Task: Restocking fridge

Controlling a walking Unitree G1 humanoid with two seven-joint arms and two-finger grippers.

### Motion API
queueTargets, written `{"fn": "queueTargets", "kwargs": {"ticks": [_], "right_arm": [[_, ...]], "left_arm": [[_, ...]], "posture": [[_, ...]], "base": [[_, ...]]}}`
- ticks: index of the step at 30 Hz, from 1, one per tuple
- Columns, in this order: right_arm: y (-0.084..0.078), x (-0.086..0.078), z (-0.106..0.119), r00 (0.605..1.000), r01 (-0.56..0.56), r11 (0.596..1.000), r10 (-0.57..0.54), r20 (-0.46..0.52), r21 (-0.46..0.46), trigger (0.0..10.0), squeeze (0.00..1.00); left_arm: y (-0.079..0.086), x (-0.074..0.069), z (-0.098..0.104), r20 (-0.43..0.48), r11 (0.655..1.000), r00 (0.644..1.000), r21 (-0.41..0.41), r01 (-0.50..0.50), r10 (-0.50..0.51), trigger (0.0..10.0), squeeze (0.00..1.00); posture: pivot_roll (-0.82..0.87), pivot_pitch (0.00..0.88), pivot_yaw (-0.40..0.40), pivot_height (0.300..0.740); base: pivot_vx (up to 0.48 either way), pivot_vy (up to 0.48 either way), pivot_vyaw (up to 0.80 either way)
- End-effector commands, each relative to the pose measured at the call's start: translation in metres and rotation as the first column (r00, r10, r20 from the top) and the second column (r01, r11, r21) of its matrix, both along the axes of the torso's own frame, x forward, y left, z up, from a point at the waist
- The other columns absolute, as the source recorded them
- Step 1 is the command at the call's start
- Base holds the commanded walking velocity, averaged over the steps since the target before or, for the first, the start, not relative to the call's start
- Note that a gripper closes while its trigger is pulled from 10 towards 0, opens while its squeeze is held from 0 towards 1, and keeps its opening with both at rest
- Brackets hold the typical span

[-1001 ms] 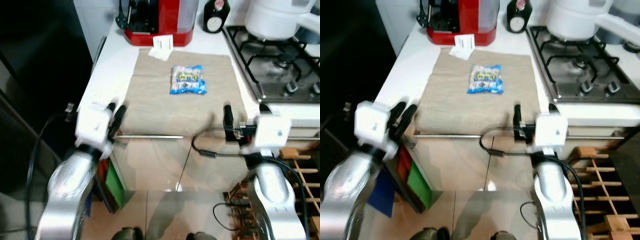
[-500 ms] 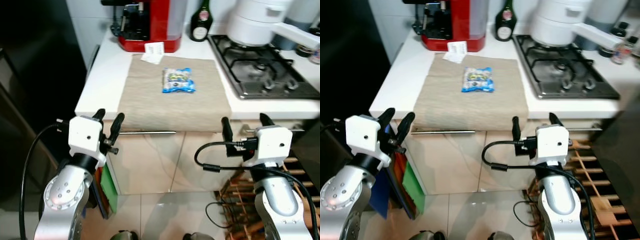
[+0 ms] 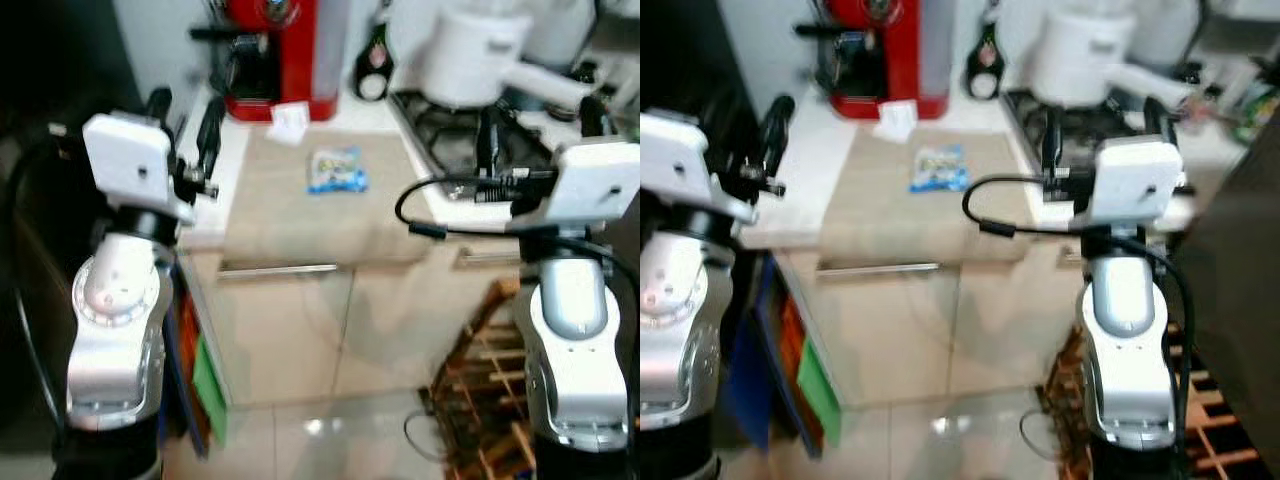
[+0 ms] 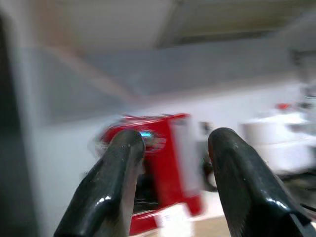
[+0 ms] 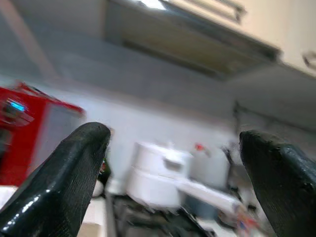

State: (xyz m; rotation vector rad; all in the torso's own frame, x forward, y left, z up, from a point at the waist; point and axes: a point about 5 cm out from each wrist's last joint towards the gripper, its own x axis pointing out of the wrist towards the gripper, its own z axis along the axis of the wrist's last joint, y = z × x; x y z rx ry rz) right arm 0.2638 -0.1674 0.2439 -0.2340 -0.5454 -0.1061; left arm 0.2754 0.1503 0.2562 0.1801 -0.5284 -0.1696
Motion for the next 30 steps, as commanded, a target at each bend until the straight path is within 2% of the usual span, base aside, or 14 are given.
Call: {"fn": "queueTargets", "kwargs": {"ticks": [1, 8, 12, 15, 16, 17, 19, 20, 21, 22, 23, 24, 26, 30], "right_arm": [[0.003, 0.007, -0.001, 1.000, -0.004, 1.000, 0.004, -0.014, 0.007, 10.0, 0.00], [0.009, 0.014, -0.001, 0.999, -0.027, 1.000, 0.028, -0.026, 0.015, 10.0, 0.00], [0.010, 0.015, -0.004, 0.999, -0.032, 0.999, 0.032, -0.039, 0.010, 10.0, 0.00], [0.008, 0.016, -0.009, 0.998, -0.013, 1.000, 0.012, -0.059, 0.000, 10.0, 0.00], [0.005, 0.017, -0.013, 0.997, 0.000, 1.000, 0.000, -0.082, -0.002, 10.0, 0.00], [0.005, 0.017, -0.013, 0.997, 0.000, 1.000, 0.000, -0.082, -0.002, 10.0, 0.00], [0.004, 0.019, -0.019, 0.992, -0.005, 0.999, 0.012, -0.128, 0.051, 10.0, 0.00], [0.004, 0.019, -0.019, 0.992, -0.005, 0.999, 0.012, -0.128, 0.051, 10.0, 0.00], [0.003, 0.023, -0.025, 0.983, -0.014, 0.988, 0.042, -0.180, 0.157, 10.0, 0.00], [0.003, 0.023, -0.025, 0.983, -0.014, 0.988, 0.042, -0.180, 0.157, 10.0, 0.00], [0.002, 0.027, -0.030, 0.971, -0.020, 0.960, 0.086, -0.224, 0.279, 10.0, 0.00], [0.002, 0.027, -0.030, 0.971, -0.020, 0.960, 0.086, -0.224, 0.279, 10.0, 0.00], [0.001, 0.032, -0.039, 0.943, -0.010, 0.892, 0.158, -0.292, 0.452, 10.0, 0.00], [0.002, 0.027, -0.043, 0.923, -0.003, 0.859, 0.199, -0.329, 0.512, 10.0, 0.00]], "left_arm": [[0.004, 0.002, 0.000, -0.007, 1.000, 1.000, 0.010, -0.012, 0.012, 10.0, 0.00], [0.005, 0.007, -0.003, -0.024, 0.999, 0.999, -0.020, -0.025, 0.025, 10.0, 0.00], [0.005, 0.009, -0.005, -0.033, 1.000, 0.999, -0.009, -0.024, 0.023, 10.0, 0.00], [0.002, 0.015, -0.016, -0.107, 1.000, 0.994, 0.006, -0.011, 0.012, 10.0, 0.00], [0.001, 0.022, -0.025, -0.195, 1.000, 0.981, -0.004, 0.004, -0.005, 10.0, 0.00], [0.001, 0.022, -0.025, -0.195, 1.000, 0.981, -0.004, 0.004, -0.005, 10.0, 0.00], [0.000, 0.029, -0.031, -0.266, 0.997, 0.963, -0.074, 0.028, -0.047, 10.0, 0.00], [0.000, 0.029, -0.031, -0.266, 0.997, 0.963, -0.074, 0.028, -0.047, 10.0, 0.00], [0.002, 0.034, -0.031, -0.284, 0.994, 0.957, -0.105, 0.025, -0.055, 10.0, 0.00], [0.002, 0.034, -0.031, -0.284, 0.994, 0.957, -0.105, 0.025, -0.055, 10.0, 0.00], [0.004, 0.039, -0.032, -0.302, 0.992, 0.952, -0.124, 0.019, -0.056, 10.0, 0.00], [0.004, 0.039, -0.032, -0.302, 0.992, 0.952, -0.124, 0.019, -0.056, 10.0, 0.00], [0.008, 0.045, -0.029, -0.304, 0.991, 0.951, -0.136, 0.021, -0.061, 10.0, 0.00], [0.009, 0.043, -0.029, -0.309, 0.989, 0.948, -0.146, 0.030, -0.074, 10.0, 0.00]], "posture": [[-0.10, 0.000, 0.026, 0.740], [-0.11, 0.000, 0.031, 0.740], [-0.11, 0.000, 0.030, 0.740], [-0.11, 0.000, 0.030, 0.740], [-0.11, 0.006, 0.028, 0.740], [-0.11, 0.006, 0.028, 0.740], [-0.11, 0.011, 0.029, 0.740], [-0.11, 0.011, 0.029, 0.740], [-0.11, 0.020, 0.031, 0.740], [-0.11, 0.020, 0.031, 0.740], [-0.11, 0.021, 0.032, 0.740], [-0.11, 0.021, 0.032, 0.740], [-0.12, 0.025, 0.039, 0.740], [-0.12, 0.031, 0.046, 0.740]], "base": [[0.469, 0.000, 0.00], [0.466, 0.000, 0.00], [0.461, 0.000, 0.00], [0.450, 0.000, 0.00], [0.000, 0.000, 0.00], [0.000, 0.000, 0.00], [0.000, 0.000, 0.00], [0.000, 0.000, 0.00], [0.000, 0.000, 0.00], [0.000, 0.000, 0.00], [0.000, 0.000, 0.00], [0.000, 0.000, 0.00], [0.000, 0.000, 0.00], [0.000, 0.000, 0.00]]}}
